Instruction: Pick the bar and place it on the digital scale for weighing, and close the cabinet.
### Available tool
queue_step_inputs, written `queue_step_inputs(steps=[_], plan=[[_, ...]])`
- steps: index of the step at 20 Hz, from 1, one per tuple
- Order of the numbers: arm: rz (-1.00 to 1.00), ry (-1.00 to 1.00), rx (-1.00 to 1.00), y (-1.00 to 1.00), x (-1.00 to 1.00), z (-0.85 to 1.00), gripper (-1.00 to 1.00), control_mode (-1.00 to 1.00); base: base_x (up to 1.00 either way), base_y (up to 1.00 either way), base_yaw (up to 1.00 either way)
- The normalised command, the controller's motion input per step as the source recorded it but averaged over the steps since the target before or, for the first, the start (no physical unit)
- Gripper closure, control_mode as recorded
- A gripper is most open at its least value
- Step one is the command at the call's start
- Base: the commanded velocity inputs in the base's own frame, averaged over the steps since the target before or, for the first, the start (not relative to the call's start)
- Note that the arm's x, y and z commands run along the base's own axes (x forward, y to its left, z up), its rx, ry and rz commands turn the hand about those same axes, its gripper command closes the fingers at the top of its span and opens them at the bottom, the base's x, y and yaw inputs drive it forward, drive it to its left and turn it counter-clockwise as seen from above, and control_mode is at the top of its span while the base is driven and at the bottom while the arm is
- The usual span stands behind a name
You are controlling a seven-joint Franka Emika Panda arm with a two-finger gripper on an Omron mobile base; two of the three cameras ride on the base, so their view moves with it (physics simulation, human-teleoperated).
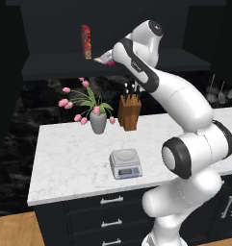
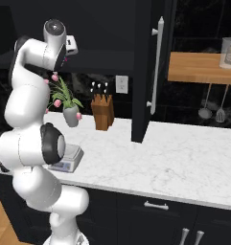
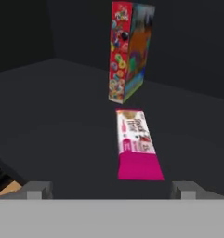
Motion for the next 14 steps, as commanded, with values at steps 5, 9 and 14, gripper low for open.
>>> queue_step_inputs(steps=[5,9,14], plan=[[0.0,0.01,-0.01,0.11,0.38,-0.16,-1.0,-1.0,0.0,0.0,0.0],[0.0,0.01,-0.02,0.1,0.35,-0.13,-1.0,-1.0,0.0,0.0,0.0],[0.0,0.03,-0.01,0.03,0.38,-0.05,-1.0,-1.0,0.0,0.0,0.0]])
